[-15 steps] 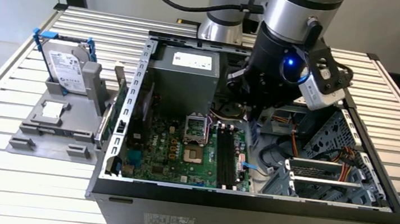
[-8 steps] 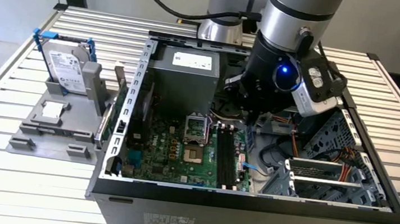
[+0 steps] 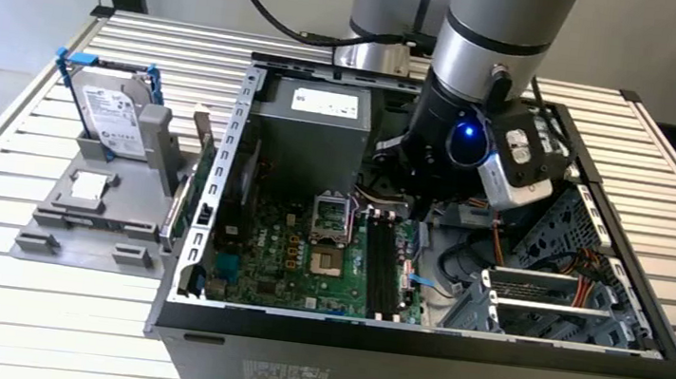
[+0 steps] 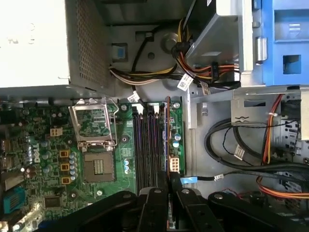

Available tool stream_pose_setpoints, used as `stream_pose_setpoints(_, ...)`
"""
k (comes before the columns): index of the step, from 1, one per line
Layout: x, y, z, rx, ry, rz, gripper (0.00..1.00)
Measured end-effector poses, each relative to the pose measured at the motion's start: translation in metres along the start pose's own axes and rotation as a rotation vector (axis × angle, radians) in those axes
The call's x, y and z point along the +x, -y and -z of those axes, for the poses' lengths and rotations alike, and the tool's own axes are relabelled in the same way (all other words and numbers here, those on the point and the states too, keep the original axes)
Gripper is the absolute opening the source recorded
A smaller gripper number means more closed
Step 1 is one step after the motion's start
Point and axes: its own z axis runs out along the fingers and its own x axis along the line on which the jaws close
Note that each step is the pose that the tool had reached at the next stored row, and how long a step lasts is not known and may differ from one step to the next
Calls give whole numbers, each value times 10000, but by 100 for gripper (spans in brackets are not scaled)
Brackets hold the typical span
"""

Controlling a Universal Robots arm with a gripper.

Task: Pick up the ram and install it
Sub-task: 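Insert the ram into the slot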

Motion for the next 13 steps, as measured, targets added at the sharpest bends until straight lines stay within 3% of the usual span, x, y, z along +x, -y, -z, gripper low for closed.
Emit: stream_pose_setpoints(13,2,77,-237,-2,0,-12,0)
